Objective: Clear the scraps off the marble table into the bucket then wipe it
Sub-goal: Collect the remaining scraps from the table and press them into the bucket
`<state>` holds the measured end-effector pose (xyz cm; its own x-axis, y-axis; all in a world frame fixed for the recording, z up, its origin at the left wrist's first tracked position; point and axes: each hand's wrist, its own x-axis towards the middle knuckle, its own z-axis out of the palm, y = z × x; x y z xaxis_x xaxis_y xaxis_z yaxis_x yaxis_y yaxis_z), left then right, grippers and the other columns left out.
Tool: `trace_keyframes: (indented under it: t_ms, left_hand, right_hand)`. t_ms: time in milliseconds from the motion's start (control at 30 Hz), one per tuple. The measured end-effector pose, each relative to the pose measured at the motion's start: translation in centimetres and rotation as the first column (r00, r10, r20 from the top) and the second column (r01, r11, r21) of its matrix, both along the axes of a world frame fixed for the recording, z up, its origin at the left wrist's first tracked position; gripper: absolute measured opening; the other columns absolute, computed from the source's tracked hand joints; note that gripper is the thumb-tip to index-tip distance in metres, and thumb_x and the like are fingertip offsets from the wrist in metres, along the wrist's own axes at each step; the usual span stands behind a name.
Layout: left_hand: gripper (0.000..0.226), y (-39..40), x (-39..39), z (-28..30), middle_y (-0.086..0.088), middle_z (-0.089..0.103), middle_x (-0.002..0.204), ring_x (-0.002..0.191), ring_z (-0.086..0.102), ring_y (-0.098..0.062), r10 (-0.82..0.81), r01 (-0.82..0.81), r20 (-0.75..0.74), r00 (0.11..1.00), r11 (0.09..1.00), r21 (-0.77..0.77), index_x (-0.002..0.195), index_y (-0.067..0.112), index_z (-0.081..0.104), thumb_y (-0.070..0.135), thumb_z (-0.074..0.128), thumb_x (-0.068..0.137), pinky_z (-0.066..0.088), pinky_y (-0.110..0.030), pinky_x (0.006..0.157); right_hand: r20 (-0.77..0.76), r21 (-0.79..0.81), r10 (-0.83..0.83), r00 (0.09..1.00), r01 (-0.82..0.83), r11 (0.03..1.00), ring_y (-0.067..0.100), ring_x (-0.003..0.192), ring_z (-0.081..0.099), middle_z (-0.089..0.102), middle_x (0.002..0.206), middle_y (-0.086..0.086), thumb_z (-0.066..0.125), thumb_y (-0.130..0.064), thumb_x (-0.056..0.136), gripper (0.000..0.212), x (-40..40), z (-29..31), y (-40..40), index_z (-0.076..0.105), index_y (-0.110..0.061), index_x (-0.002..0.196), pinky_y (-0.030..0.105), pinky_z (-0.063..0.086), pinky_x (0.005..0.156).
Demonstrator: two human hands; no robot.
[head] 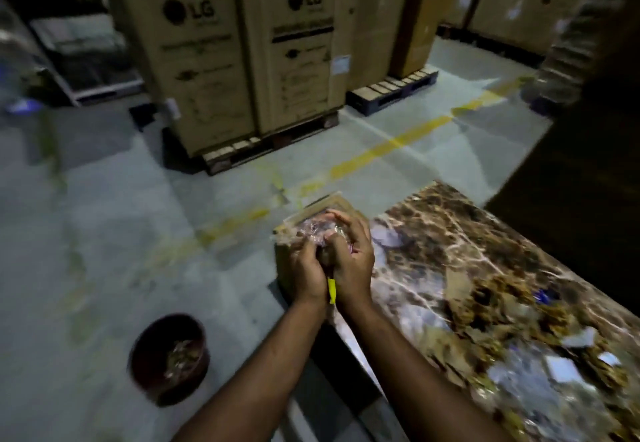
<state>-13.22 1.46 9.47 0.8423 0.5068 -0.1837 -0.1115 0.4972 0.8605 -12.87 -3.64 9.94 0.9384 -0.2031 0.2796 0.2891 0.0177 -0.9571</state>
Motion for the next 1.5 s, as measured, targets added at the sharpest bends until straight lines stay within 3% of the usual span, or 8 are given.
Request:
trace_keyframes:
  t_ms: [367, 500, 867, 1067, 1167, 1267, 1400, 1500]
  left_hand:
    - [0.046, 31.1, -7.9, -4.7, -0.027, 0.062, 0.091, 0.076, 0.066, -0.013, 0.263, -0.264, -0.039, 0.964, 0.963, -0.052, 0.108, 0.018, 0.075, 0.007, 0.043, 0.077, 0.053, -0.022, 0.071]
    - [0.047, 38.3, -10.2, -8.6, -0.021, 0.068, 0.122, 0.117, 0.063, -0.038, 0.319, -0.323, -0.132, 0.939, 0.946, -0.011, 0.117, 0.021, 0.074, 0.023, 0.049, 0.078, 0.046, -0.056, 0.106]
    - [0.023, 48.4, -6.6, -34.9, 0.000, 0.071, 0.080, 0.075, 0.064, -0.020, 0.644, -0.656, -0.458, 0.613, 0.738, 0.160, 0.079, 0.022, 0.072, 0.018, 0.051, 0.074, 0.051, -0.036, 0.071]
    - [0.062, 49.2, -5.6, -53.9, -0.016, 0.064, 0.131, 0.126, 0.056, -0.032, 0.577, -0.489, -0.651, 0.494, 0.803, 0.340, 0.128, 0.008, 0.065, 0.051, 0.048, 0.087, 0.037, -0.048, 0.113]
    - [0.043, 50.0, -5.6, -60.0, -0.021, 0.061, 0.135, 0.127, 0.050, -0.018, 0.610, -0.301, -0.559, 0.562, 0.780, 0.549, 0.130, -0.001, 0.062, 0.024, 0.047, 0.098, 0.022, -0.010, 0.113]
    - [0.048, 51.9, -6.9, -66.5, -0.010, 0.052, 0.147, 0.136, 0.046, -0.018, 0.458, -0.022, -0.521, 0.720, 0.766, 0.642, 0.144, 0.009, 0.050, 0.030, 0.038, 0.103, 0.023, -0.024, 0.119]
    - [0.073, 52.6, -9.1, -70.8, -0.015, 0.041, 0.153, 0.134, 0.041, -0.038, 0.388, 0.553, -0.701, 0.599, 0.433, 0.712, 0.157, 0.019, 0.030, 0.028, 0.044, 0.085, 0.034, -0.053, 0.112]
    - [0.089, 52.4, -9.9, -69.7, -0.016, 0.038, 0.155, 0.139, 0.036, -0.036, 0.355, 0.643, -0.732, 0.582, 0.350, 0.681, 0.155, 0.010, 0.032, 0.020, 0.051, 0.068, 0.032, -0.053, 0.114]
  right_hand:
    - [-0.262, 0.061, 0.436, 0.861, -0.436, 0.898, 0.031, 0.105, 0.068, 0.068, 0.113, 0.015, 0.058, -0.034, 0.077, 0.026, -4.9, -6.6, 31.8, 0.075, -0.043, 0.095, 0.058, 0.053, 0.096]
    - [-0.350, 0.076, 0.530, 0.772, -0.540, 0.838, 0.033, 0.105, 0.068, 0.069, 0.113, 0.016, 0.055, -0.025, 0.080, 0.029, -6.1, -10.5, 39.3, 0.077, -0.037, 0.094, 0.059, 0.055, 0.093]
    - [-0.482, -0.063, 0.601, 0.637, -0.710, 0.702, 0.019, 0.112, 0.063, 0.070, 0.108, -0.010, 0.057, -0.027, 0.083, 0.029, -2.1, -35.9, 49.9, 0.077, -0.023, 0.103, 0.050, 0.048, 0.102]
    - [-0.534, -0.061, 0.665, 0.522, -0.808, 0.586, 0.025, 0.116, 0.064, 0.070, 0.118, 0.013, 0.057, -0.023, 0.093, 0.028, 0.3, -55.6, 51.8, 0.075, -0.012, 0.111, 0.055, 0.046, 0.105]
    - [-0.501, -0.135, 0.713, 0.490, -0.858, 0.495, 0.025, 0.117, 0.063, 0.068, 0.121, 0.009, 0.050, -0.028, 0.098, 0.032, 1.4, -63.3, 52.2, 0.071, -0.014, 0.117, 0.056, 0.045, 0.105]
    - [-0.488, -0.411, 0.741, 0.462, -0.870, 0.271, 0.021, 0.125, 0.053, 0.064, 0.132, -0.002, 0.039, -0.028, 0.104, 0.036, 2.9, -67.6, 51.7, 0.063, -0.023, 0.131, 0.052, 0.041, 0.107]
    - [-0.641, -0.619, 0.694, 0.328, -0.756, -0.214, 0.027, 0.149, 0.024, 0.031, 0.166, -0.002, 0.042, -0.028, 0.092, 0.063, 4.9, -70.1, 49.9, 0.040, -0.028, 0.155, 0.053, 0.026, 0.114]
    - [-0.662, -0.630, 0.687, 0.301, -0.720, -0.292, 0.031, 0.151, 0.019, 0.021, 0.169, 0.002, 0.048, -0.026, 0.085, 0.073, 5.4, -69.7, 49.3, 0.035, -0.025, 0.157, 0.056, 0.026, 0.117]
